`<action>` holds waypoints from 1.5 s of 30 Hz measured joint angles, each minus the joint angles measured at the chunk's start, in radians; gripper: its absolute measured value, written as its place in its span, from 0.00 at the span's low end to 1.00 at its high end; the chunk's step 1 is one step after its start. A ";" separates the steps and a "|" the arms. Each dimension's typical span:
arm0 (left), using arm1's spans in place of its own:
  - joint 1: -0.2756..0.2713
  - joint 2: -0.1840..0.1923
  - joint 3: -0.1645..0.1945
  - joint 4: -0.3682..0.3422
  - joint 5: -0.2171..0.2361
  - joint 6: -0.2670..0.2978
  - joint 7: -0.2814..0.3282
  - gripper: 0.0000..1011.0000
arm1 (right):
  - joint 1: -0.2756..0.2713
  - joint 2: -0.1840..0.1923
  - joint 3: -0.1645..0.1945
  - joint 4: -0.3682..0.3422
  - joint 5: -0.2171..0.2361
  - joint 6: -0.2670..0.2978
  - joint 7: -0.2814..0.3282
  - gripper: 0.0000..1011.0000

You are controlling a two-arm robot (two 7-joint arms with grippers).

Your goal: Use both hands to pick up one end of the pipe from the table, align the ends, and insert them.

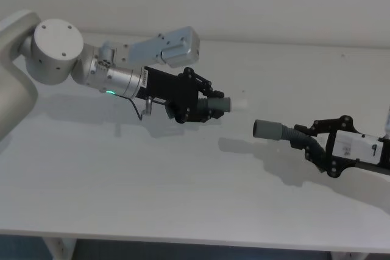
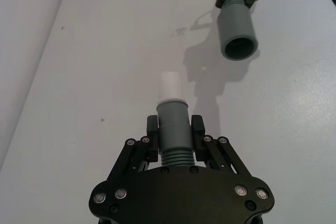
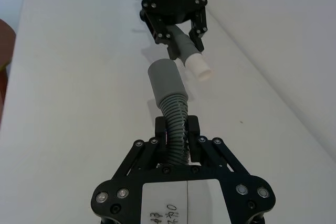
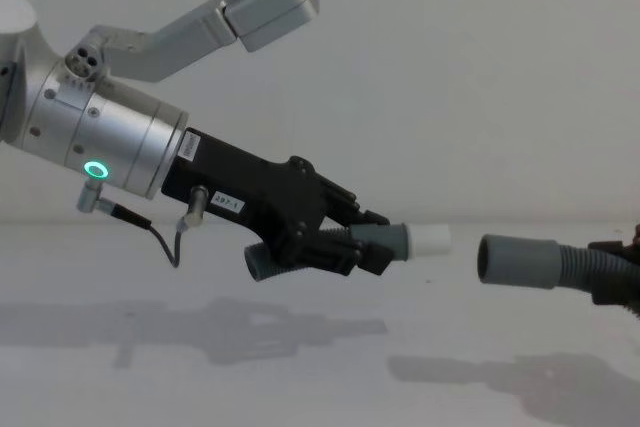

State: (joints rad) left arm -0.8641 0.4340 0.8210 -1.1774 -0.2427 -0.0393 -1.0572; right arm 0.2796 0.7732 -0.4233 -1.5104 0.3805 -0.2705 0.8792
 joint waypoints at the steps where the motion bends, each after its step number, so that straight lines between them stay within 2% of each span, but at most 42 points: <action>1: -0.001 0.000 0.001 0.000 0.000 0.000 0.000 0.35 | 0.000 0.000 0.000 0.000 0.000 0.000 0.000 0.22; 19: -0.001 0.012 0.013 -0.021 -0.015 0.022 0.008 0.35 | 0.021 -0.020 -0.023 0.018 -0.047 0.050 -0.078 0.23; 31: 0.005 0.025 0.019 -0.037 -0.024 0.038 0.022 0.35 | 0.040 -0.032 -0.037 0.031 -0.059 0.066 -0.092 0.22; 45: 0.005 0.015 0.030 -0.013 -0.033 0.038 0.034 0.35 | 0.058 -0.037 -0.044 0.033 -0.055 0.075 -0.093 0.22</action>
State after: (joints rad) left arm -0.8596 0.4490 0.8508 -1.1909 -0.2757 -0.0016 -1.0236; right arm 0.3374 0.7360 -0.4677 -1.4775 0.3252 -0.1957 0.7862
